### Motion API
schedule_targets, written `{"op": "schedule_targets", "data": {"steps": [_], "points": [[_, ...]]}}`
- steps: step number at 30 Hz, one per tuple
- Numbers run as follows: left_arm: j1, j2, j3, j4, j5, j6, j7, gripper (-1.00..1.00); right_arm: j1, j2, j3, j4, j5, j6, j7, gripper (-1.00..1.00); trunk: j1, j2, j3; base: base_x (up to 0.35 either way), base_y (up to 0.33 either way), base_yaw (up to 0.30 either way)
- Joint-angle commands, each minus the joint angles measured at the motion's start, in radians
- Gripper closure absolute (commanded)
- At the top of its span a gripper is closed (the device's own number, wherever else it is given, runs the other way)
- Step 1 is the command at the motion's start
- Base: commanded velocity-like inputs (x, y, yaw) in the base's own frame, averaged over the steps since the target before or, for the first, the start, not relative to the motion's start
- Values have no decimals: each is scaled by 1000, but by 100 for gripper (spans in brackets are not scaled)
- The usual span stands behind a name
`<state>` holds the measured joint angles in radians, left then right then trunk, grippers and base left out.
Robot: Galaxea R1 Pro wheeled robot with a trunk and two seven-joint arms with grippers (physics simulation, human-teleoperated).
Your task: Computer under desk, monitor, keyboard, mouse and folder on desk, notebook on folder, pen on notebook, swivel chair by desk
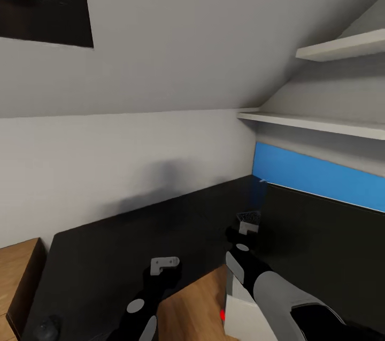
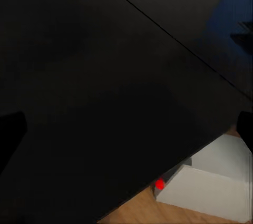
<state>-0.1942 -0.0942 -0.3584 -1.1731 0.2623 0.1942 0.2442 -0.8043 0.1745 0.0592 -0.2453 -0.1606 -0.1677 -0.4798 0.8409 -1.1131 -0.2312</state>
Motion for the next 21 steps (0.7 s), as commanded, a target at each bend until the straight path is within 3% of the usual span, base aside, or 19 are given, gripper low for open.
{"op": "schedule_targets", "data": {"steps": [1, 21], "points": [[-1, 1, -2, -2, 9, 4, 8, -100, -1, 0, 4, 1, -11, -7, -3, -100, 0, -1, 0, 0, -10, -197], [-1, 1, -2, -2, 9, 4, 7, -100, -1, 0, 4, 1, -11, -7, -2, -100, 0, -1, 18, 0, -1, -173]]}}
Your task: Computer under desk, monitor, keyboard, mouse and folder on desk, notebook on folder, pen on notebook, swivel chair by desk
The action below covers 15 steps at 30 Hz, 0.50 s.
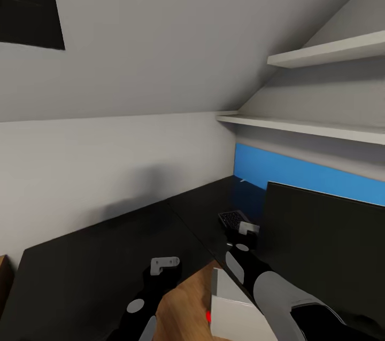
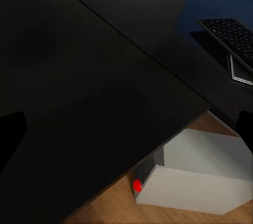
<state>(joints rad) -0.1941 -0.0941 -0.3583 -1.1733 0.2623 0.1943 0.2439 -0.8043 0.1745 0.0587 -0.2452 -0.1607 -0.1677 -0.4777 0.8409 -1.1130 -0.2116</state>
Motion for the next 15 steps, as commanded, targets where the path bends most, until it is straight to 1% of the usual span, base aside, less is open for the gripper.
{"op": "schedule_targets", "data": {"steps": [1, 5, 7, 15], "points": [[-1, 1, -2, -2, 9, 4, 8, -100, -1, 0, 4, 1, -11, -7, -4, -100, 0, -1, -1, 0, 0, -27], [-1, 1, -2, -2, 9, 4, 8, -100, -1, 0, 4, 1, -11, -7, -5, -100, 0, -1, -1, 0, 0, -2], [-1, 1, -2, -2, 10, 4, 8, -100, -1, 0, 4, 1, -11, -7, -5, -100, 0, -1, 0, 0, 0, -106], [-1, 1, -3, -2, 9, 4, 8, -100, -1, 0, 4, 0, -11, -7, -5, -100, 0, -1, 5, 0, 0, -223]]}}
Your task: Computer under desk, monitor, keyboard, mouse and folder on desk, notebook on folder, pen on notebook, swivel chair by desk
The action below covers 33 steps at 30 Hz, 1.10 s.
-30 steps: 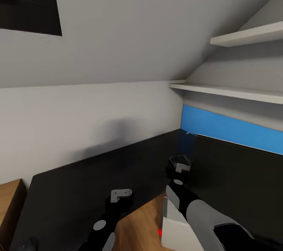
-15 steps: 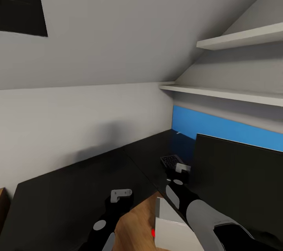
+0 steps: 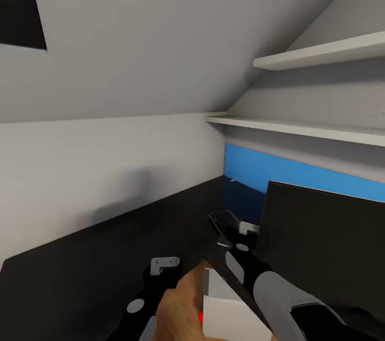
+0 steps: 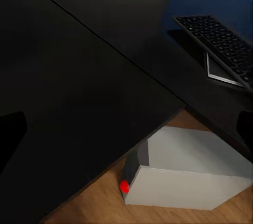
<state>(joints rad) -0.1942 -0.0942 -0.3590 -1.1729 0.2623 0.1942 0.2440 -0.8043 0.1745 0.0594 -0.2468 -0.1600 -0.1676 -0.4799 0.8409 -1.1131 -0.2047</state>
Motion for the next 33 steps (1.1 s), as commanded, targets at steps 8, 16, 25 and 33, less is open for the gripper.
{"op": "schedule_targets", "data": {"steps": [8, 16, 25, 33], "points": [[-1, 1, -3, -2, 9, 3, 8, -100, -1, 0, 3, 1, -12, -7, -2, -100, 0, -1, 5, 0, 0, -227], [-1, 1, -2, -2, 10, 2, 8, -100, -1, 0, 4, 1, -11, -7, -2, -100, 0, -1, 11, 0, 0, -223], [-1, 1, -3, -2, 11, 2, 8, -100, -1, 0, 4, 1, -11, -7, -2, -100, 0, -1, 14, 0, 0, -154], [-1, 1, -2, -2, 11, 2, 8, -100, -1, 0, 5, 1, -12, -7, -3, -100, 0, -1, 14, 0, 0, -11]]}}
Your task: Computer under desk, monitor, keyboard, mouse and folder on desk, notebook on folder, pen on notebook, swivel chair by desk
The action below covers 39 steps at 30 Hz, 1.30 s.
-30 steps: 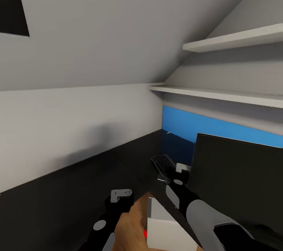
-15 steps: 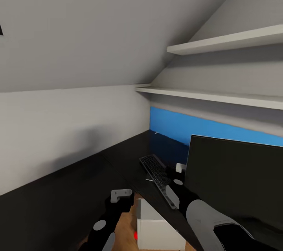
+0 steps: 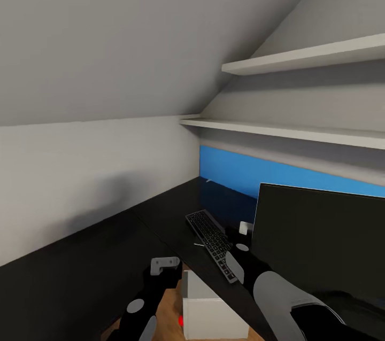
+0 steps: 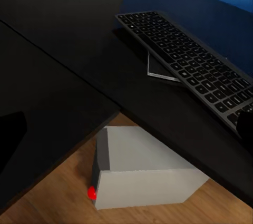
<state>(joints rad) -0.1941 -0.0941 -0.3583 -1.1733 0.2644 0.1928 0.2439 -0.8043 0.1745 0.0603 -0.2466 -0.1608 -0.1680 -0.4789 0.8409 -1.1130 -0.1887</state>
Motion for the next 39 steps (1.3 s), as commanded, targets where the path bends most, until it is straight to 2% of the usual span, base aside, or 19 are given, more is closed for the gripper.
{"op": "schedule_targets", "data": {"steps": [1, 11, 18, 25, 39], "points": [[-1, 1, -3, -1, 10, 4, 8, -100, -1, 0, 3, 1, -11, -7, -4, -100, 0, -1, -1, 0, 0, 0], [-1, 2, 1, 0, 11, 3, 8, -100, -1, 0, 3, 4, -11, -7, -3, -100, 0, -1, -1, 10, 8, 0], [-1, 2, 5, 0, 11, 2, 8, -100, -1, 0, 3, 4, -11, -7, -1, -100, 0, -1, -1, 162, 127, 0], [-1, 2, 4, 0, 10, 2, 9, -100, -1, 0, 3, 4, -12, -2, 50, -100, 0, -1, -1, 45, 64, 0], [-1, 2, 4, -2, 9, 2, 9, -100, -1, 0, 0, 4, -15, -2, 53, -100, 0, -1, -1, 63, 67, 0]]}}
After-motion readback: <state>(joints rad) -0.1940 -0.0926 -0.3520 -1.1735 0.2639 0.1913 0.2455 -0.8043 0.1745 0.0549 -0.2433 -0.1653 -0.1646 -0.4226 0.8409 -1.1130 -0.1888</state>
